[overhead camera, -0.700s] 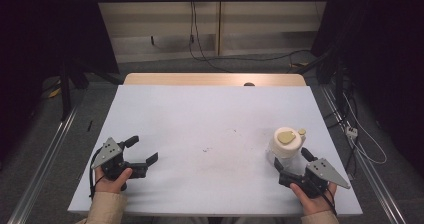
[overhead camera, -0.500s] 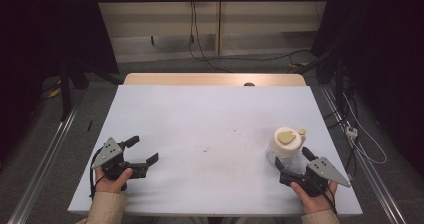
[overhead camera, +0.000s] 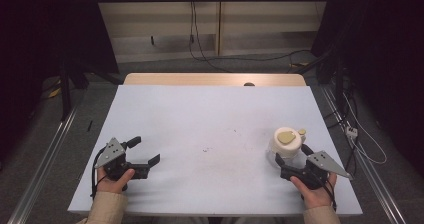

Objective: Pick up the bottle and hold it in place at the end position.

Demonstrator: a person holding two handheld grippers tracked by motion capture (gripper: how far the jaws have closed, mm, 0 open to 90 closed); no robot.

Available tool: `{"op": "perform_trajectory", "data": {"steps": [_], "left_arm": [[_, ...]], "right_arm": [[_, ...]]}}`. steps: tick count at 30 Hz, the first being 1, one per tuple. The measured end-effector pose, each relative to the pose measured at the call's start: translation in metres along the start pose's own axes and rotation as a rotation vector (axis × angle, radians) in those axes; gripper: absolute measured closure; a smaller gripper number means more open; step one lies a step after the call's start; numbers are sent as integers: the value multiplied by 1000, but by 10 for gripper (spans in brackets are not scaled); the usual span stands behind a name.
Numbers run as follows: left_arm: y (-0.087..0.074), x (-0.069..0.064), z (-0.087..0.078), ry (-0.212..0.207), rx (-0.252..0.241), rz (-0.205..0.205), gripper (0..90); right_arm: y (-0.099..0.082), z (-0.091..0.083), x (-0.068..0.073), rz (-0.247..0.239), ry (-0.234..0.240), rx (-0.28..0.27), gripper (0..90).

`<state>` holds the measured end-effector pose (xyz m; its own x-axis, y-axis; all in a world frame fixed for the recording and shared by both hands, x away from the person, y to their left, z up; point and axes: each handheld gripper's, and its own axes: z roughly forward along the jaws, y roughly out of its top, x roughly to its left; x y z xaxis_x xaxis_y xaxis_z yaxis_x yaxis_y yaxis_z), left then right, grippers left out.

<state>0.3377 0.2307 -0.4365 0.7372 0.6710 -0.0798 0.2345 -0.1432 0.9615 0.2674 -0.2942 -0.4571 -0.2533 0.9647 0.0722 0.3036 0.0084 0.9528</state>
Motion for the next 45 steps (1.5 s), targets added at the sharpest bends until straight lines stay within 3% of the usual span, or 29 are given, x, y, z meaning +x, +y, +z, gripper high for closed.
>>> {"op": "perform_trajectory", "data": {"steps": [11,24,38,45], "left_arm": [[-1,0,1,-3,8,4,36],[-2,1,2,0,15,2,36],[-1,1,1,2,5,-7,37],[-1,2,1,4,7,-9,38]], "right_arm": [[5,17,-2,-31,49,26,33],[10,32,-3,-52,77,10,37],[13,36,-3,-9,76,-11,59],[17,39,1,-19,78,-31,68]]}}
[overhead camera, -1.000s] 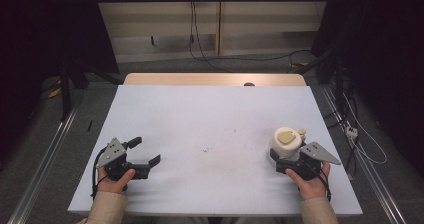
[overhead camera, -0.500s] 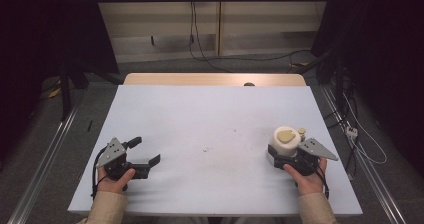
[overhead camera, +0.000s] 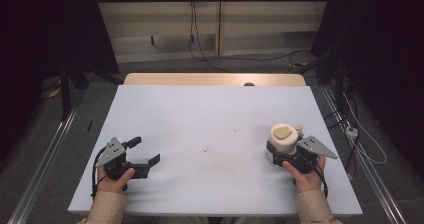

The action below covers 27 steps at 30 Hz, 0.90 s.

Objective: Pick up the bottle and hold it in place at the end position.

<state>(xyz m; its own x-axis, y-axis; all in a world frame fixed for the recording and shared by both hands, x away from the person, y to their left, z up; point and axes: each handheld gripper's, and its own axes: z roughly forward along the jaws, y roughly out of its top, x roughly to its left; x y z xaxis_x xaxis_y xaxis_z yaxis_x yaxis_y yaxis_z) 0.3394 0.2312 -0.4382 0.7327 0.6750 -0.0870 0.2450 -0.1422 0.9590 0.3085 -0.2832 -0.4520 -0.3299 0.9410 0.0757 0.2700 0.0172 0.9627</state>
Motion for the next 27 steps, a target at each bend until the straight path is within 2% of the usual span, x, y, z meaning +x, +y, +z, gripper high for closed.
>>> {"op": "perform_trajectory", "data": {"steps": [2,6,8,14,17,27], "left_arm": [[0,0,0,0,-1,0,38],[0,0,0,1,-2,0,38],[0,0,-1,1,-3,-2,39],[0,0,-1,1,-9,-6,39],[0,0,-1,2,-12,-8,39],[0,1,-1,1,-7,-9,39]], "right_arm": [[1,2,2,-8,1,7,69],[4,4,5,-8,4,-18,69],[5,7,7,10,18,-29,69],[7,13,9,26,26,-48,69],[9,14,11,16,24,-61,69],[15,22,18,-15,34,-57,69]]}}
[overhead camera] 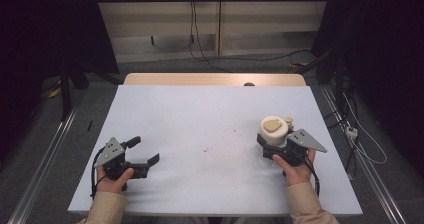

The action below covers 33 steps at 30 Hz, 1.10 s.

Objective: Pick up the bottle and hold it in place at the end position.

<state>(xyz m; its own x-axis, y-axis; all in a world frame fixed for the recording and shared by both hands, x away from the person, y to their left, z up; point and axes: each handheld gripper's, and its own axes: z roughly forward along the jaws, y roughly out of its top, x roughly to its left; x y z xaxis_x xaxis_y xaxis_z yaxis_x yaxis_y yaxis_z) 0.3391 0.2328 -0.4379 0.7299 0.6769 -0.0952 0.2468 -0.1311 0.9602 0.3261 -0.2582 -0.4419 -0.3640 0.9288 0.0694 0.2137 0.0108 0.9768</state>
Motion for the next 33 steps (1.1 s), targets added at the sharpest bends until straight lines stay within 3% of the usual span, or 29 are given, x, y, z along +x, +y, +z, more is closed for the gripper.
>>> {"op": "perform_trajectory", "data": {"steps": [21,33], "left_arm": [[0,0,0,-2,6,2,40],[0,0,0,-2,8,3,40]], "right_arm": [[10,20,15,-37,40,6,69],[15,32,24,-28,62,-2,69]]}}
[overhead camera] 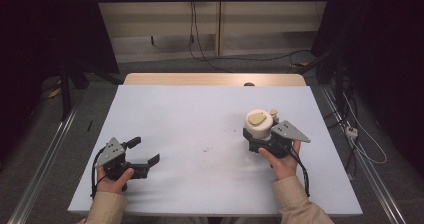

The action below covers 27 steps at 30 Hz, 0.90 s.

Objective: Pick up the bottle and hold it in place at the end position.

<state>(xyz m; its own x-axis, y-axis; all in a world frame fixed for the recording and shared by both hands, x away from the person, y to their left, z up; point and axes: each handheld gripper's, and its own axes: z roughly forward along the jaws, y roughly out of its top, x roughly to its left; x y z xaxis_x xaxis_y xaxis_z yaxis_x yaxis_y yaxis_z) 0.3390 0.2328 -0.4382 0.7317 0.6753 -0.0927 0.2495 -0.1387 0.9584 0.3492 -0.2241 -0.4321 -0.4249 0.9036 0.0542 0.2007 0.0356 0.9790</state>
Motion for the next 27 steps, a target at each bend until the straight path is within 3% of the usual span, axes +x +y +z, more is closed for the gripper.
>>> {"op": "perform_trajectory", "data": {"steps": [27], "left_arm": [[0,1,-1,1,-2,1,40]], "right_arm": [[6,24,17,-2,39,-5,70]]}}
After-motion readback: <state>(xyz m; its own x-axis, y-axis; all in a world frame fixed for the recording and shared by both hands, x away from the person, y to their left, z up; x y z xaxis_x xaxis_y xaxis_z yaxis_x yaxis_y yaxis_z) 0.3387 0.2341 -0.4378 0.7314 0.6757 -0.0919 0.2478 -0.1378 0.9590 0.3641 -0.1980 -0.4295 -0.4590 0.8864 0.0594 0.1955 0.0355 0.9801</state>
